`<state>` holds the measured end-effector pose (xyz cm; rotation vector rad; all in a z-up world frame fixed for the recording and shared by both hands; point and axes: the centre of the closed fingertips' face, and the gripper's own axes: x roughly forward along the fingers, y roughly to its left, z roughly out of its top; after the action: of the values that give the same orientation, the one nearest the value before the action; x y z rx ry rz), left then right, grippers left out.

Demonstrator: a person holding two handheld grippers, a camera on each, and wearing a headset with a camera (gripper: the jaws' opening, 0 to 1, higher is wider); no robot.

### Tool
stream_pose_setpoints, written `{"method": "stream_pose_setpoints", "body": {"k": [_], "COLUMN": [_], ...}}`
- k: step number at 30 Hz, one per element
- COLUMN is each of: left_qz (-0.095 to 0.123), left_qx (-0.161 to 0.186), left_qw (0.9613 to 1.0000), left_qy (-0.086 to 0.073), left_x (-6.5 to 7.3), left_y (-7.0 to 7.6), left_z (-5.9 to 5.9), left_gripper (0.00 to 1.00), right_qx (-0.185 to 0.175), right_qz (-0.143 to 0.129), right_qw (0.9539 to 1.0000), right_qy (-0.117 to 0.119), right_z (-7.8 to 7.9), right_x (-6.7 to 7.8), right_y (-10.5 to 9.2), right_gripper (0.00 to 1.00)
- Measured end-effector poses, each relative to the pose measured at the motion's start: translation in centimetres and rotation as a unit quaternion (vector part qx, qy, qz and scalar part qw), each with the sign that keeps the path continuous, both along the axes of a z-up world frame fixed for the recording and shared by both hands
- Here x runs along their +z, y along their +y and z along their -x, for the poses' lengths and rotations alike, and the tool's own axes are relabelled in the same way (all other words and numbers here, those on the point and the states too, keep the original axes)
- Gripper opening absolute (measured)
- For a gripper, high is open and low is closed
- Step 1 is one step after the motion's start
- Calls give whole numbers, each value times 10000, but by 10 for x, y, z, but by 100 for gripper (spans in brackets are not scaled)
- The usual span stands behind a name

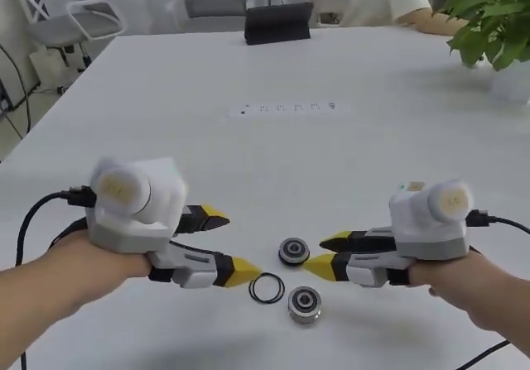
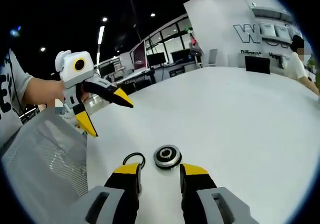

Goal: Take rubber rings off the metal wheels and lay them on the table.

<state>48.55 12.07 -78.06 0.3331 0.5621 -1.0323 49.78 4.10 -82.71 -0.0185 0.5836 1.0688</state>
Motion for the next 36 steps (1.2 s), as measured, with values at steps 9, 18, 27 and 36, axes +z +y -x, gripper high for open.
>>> {"method": "stream_pose_setpoints", "body": {"k": [9,18,27,36], "left_qz": [-36,-91,-44,27], "left_qx": [-54,-115,-121,-135], "left_qw": [9999,9998,9996,9994], "left_qy": [81,158,242,318], "left_x": [-10,-21,-28,-33], "left_y": [-7,-14,-23,-32], "left_z": [-6,-11,-16,-21], "left_gripper": [49,47,45,41], "right_qx": [14,39,64,113], "right_qz": [100,206,218,217], "right_qw": [9999,9997,9997,9996], "right_qy": [-55,-91,-113,-121], "right_z": [-3,-5,-6,-5], "right_x": [-6,-13,-16,-17], "right_y": [-2,-2,-2,0], "right_gripper": [30,31,31,31]}}
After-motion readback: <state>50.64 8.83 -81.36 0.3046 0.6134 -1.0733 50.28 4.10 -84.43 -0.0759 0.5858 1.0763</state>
